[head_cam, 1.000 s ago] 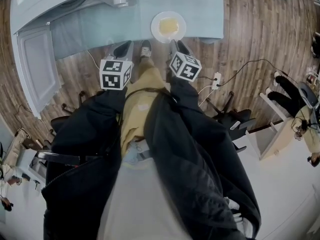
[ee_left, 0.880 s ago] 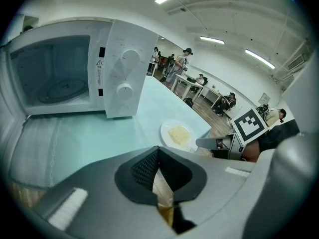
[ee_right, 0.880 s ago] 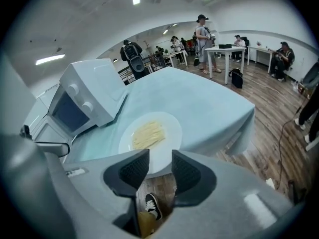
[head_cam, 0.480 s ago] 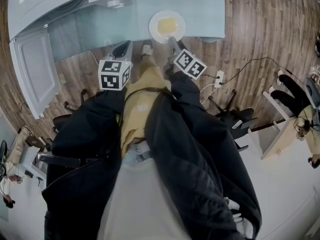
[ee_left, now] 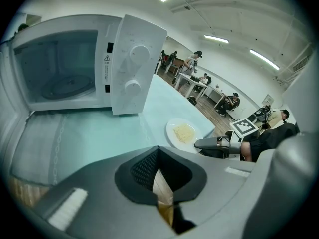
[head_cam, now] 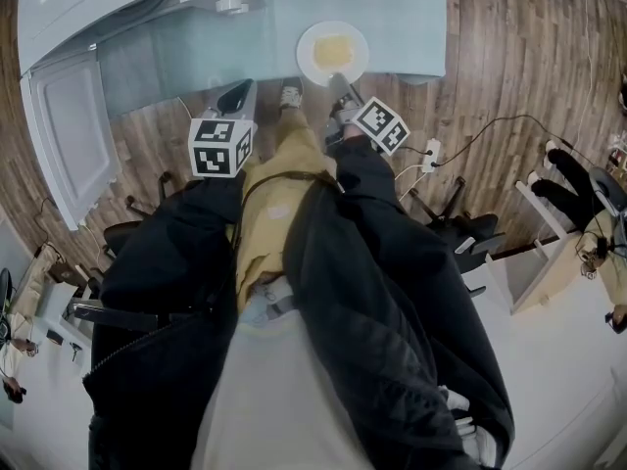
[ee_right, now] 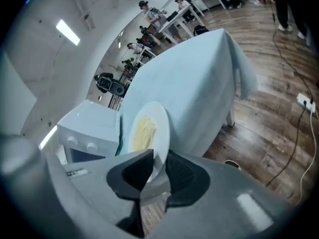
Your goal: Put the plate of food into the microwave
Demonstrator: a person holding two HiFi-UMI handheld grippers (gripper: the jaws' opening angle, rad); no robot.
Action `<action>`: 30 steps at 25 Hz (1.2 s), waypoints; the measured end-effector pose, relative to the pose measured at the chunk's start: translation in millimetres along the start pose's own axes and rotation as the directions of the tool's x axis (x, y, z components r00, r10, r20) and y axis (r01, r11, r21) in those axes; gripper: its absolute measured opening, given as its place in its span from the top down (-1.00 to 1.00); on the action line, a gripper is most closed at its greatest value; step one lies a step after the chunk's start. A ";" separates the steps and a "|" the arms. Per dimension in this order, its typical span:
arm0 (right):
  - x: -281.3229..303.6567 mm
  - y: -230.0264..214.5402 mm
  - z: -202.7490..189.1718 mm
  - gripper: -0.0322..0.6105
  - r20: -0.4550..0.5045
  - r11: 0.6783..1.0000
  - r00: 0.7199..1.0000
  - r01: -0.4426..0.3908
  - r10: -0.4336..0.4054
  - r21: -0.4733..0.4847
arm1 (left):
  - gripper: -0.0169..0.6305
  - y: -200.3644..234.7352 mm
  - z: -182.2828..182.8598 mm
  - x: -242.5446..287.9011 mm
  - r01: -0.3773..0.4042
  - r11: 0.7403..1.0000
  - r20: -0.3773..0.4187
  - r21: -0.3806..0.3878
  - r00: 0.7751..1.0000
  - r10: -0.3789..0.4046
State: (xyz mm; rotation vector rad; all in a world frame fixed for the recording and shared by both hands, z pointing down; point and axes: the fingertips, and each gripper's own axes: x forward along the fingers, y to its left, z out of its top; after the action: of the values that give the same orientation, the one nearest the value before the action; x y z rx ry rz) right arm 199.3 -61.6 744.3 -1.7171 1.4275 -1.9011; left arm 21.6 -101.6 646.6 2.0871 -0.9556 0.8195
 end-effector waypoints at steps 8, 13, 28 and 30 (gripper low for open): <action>-10.6 19.6 3.2 0.87 0.091 0.970 0.975 -0.211 0.200 0.125 | 0.96 10.9 -6.6 -11.3 -0.009 0.999 0.028 -0.033 1.000 0.009; -16.3 26.4 -1.0 0.87 0.083 0.972 0.977 -0.207 0.198 0.115 | 0.96 18.5 -10.1 -23.1 -0.017 0.999 0.041 -0.049 0.999 0.019; 15.8 102.1 -91.8 0.87 -0.197 0.948 0.930 -0.319 0.311 -0.009 | 0.96 66.3 -22.6 -59.3 -0.062 0.988 0.092 -0.138 0.993 0.076; 25.8 116.1 -109.4 0.87 -0.232 0.946 0.921 -0.325 0.314 -0.011 | 0.96 81.1 -27.0 -67.7 -0.073 0.985 0.096 -0.156 0.991 0.089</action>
State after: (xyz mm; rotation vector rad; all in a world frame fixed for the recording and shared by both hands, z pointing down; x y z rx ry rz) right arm 48.6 -83.8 690.5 -1.2163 1.7273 -1.9361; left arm -86.8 -95.0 636.4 1.9849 -1.1295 0.6628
